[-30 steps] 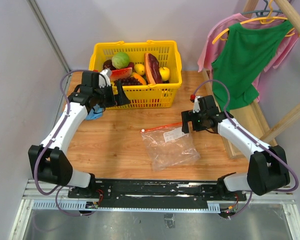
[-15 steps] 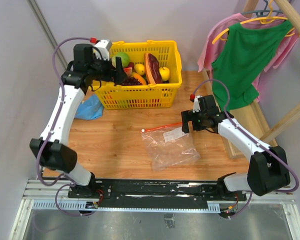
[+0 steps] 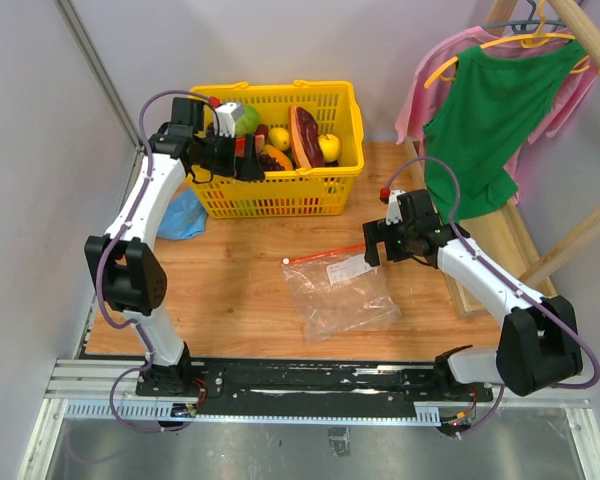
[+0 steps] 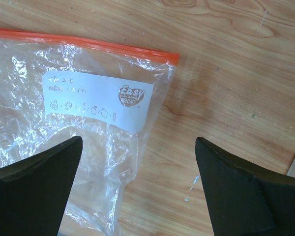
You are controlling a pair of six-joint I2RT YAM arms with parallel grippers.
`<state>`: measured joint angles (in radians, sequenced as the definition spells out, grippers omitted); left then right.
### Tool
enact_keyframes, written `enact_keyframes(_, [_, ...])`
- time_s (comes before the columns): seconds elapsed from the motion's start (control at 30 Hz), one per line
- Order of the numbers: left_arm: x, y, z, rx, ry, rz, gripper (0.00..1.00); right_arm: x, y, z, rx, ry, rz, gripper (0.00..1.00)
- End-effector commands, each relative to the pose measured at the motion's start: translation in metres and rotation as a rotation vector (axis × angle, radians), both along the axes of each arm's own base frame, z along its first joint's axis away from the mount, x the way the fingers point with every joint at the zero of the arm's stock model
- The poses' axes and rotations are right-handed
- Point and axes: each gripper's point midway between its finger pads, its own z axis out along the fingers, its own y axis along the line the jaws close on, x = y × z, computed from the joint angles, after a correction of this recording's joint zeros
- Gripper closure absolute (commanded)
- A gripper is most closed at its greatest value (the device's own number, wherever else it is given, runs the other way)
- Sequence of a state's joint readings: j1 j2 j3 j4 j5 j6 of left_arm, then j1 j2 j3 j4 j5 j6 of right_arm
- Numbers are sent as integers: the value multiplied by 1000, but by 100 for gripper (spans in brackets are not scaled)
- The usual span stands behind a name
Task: Place the food in the zip-top bag and seal the zipper
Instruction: Move the bin to the center of the board.
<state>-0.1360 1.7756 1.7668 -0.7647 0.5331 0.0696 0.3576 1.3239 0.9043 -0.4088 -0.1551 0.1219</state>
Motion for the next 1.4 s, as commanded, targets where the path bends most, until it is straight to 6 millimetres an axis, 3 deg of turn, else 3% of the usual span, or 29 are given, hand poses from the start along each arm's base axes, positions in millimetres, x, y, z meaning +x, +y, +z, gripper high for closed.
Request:
enact_keyframes(0.0, [-29, -13, -8, -54, 81, -69, 1, 2, 8, 10, -1, -36, 40, 2])
enact_keyframes(0.17, [-48, -19, -20, -39, 141, -87, 1, 2, 8, 9, 1, -32, 39, 2])
enact_keyframes(0.4, [-59, -25, -9, -39, 122, -88, 1, 2, 9, 3, 5, -11, 30, 2])
enact_keyframes(0.77, [-87, -39, -1, -38, 116, -113, 1, -7, 24, -22, 58, 79, 78, 0])
enact_keyframes(0.9, [-87, -36, 8, -42, 90, -54, 1, -6, 25, -32, 71, 112, 67, 5])
enact_keyframes(1.17, [-92, -30, 45, -158, -47, 110, 1, -7, 25, -57, 67, 175, 39, 12])
enact_keyframes(1.37, [-110, -22, 60, -196, -122, 181, 1, -7, 29, -69, 80, 203, 43, 30])
